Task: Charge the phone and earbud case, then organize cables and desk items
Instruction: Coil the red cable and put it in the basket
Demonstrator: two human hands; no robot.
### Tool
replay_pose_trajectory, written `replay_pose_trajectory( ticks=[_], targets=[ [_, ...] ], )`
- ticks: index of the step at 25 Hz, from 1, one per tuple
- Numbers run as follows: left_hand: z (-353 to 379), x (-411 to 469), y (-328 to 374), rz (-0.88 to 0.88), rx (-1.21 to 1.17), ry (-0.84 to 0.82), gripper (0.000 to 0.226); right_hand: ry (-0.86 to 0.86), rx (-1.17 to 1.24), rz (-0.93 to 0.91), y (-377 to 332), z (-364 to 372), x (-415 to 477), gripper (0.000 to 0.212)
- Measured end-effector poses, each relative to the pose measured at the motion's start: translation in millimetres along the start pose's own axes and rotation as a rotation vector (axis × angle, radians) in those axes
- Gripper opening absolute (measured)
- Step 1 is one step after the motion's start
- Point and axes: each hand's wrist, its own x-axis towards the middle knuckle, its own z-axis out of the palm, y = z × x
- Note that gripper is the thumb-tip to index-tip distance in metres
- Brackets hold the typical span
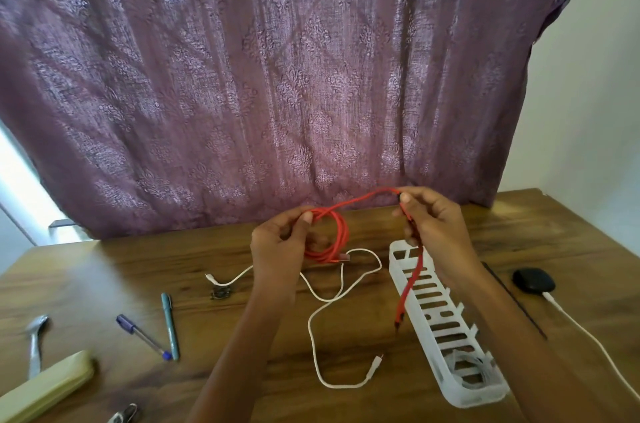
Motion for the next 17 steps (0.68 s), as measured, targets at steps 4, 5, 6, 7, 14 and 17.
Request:
replay_pose_trajectory(
  ticks=[4,5,6,7,14,17],
  targets=[
    [7.0,-2.3,9.7,-0.127,-0.278,-0.053,0.020,0.109,-0.201,-0.073,22.3,14.9,-7.8,0.005],
    [9.0,-3.3,11.6,-0.134,-0.314,-0.046,0.019,0.117,-0.289,-0.105,24.9,19.0,-11.4,0.004],
    [11.2,-4.6,12.8,-0.132,-0.314,-0.023,0.018,0.117,-0.374,-0.126,27.4,23.2,-15.2,0.008],
    [13.3,-5.8,13.3,-0.127,-0.296,0.012,0.017,0.118,-0.436,-0.136,26.7,27.9,-19.5,0.011],
    [22.0,-12.6,3.5,-0.019,-0.122,0.159,0.013,0.047,-0.490,-0.381,-5.8,45.3,-41.5,0.043],
    [25.5,-18.1,3.5,-0.020,-0.158,0.102,0.016,0.006,-0.706,-0.397,-9.3,42.7,-38.0,0.042]
  ],
)
